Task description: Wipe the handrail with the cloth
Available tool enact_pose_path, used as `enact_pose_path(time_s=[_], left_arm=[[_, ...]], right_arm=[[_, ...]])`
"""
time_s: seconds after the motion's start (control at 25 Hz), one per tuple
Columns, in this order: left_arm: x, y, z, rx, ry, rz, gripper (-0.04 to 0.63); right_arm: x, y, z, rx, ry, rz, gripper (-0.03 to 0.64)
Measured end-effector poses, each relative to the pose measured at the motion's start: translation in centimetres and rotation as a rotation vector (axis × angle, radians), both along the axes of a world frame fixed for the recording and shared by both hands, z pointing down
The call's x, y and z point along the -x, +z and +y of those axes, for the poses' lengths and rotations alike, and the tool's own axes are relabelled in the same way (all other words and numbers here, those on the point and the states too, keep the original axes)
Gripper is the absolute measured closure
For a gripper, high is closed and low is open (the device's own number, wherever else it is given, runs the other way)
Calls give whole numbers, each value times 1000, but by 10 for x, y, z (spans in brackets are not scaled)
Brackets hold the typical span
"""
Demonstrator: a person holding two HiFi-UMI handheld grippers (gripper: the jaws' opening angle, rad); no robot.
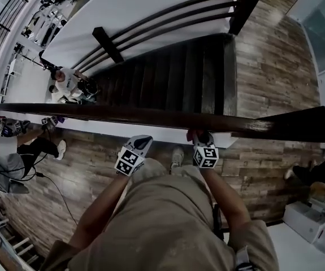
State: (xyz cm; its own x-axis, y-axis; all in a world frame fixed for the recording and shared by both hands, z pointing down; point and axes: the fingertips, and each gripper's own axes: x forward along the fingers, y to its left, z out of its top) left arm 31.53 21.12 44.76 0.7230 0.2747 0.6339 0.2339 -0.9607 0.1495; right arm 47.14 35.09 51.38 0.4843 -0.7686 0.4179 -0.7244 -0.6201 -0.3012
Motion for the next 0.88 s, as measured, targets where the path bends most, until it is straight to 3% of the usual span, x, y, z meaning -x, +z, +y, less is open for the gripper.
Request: enact_pose_path(time_s=[0.52,0.88], left_arm=[[-3,2,17,7,71,-12,578],[-16,0,39,19,124,-7,578]], right_arm=[[-67,-6,132,6,399,2,523],[-103,-14,206,49,516,48,523]])
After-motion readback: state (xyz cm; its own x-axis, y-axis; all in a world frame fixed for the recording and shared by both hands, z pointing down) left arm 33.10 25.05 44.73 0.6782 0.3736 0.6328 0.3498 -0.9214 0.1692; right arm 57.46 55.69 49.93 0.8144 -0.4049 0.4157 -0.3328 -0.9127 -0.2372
